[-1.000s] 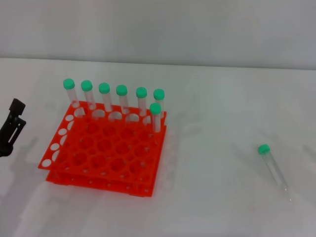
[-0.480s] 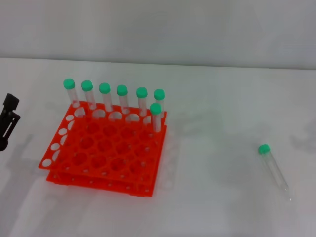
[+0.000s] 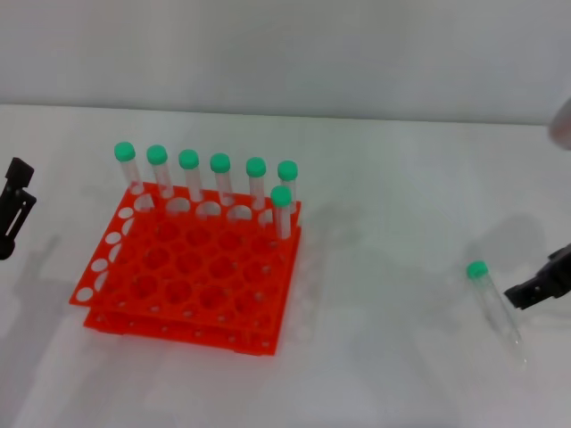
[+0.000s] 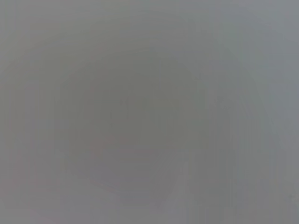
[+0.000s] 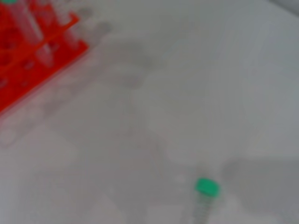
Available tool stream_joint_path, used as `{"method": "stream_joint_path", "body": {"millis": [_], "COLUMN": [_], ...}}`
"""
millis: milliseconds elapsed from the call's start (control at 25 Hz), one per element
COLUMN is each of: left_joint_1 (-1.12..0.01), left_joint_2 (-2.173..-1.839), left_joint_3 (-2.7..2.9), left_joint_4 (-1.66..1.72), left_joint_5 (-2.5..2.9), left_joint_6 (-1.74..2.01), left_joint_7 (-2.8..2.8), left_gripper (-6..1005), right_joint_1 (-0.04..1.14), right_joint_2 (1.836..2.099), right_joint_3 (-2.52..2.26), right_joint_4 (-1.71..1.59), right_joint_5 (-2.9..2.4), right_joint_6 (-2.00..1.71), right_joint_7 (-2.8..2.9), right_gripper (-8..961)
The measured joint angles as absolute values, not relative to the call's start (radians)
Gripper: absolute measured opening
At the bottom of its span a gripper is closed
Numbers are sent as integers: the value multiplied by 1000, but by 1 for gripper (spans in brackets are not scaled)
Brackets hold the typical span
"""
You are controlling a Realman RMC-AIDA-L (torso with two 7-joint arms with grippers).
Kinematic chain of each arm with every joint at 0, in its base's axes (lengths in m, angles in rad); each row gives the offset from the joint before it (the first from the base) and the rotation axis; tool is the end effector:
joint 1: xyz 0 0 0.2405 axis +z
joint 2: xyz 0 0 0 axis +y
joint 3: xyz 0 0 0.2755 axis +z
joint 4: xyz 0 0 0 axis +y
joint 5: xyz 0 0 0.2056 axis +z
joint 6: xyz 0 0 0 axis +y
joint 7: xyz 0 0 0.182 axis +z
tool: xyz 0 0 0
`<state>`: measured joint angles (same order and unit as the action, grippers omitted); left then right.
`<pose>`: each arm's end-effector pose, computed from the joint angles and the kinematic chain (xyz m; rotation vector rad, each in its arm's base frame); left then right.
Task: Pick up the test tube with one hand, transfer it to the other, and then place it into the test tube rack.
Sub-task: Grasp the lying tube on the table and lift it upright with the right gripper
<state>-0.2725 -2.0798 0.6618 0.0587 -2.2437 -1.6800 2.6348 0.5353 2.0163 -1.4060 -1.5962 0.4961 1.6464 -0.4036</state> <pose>-0.3365 0.2887 0.0282 -1.5326 -0.4464 -1.0835 0.2084 0.3647 0.0072 -2.4032 0.9549 -0.4842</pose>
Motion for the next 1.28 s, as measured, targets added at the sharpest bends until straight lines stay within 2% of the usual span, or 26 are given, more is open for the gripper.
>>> {"method": "stream_joint_path", "body": {"millis": [640, 1280], "left_joint_1": [-271, -273], "left_joint_2": [-2082, -2082], "left_joint_3": [661, 662], "left_joint_4": [50, 49], "left_joint_5": [-2252, -2252], "left_joint_6": [-1675, -1635], "left_joint_7": [2633, 2623], "left_gripper": [816, 816], "right_joint_1": [583, 586], "right_joint_2": [2017, 2017], "right_joint_3": [-1496, -1588], "right_joint_4": [-1455, -1370], "right_joint_5": [493, 473], "right_joint_6": [1571, 1501], "right_joint_7": [-298, -302], "right_gripper": [805, 650]}}
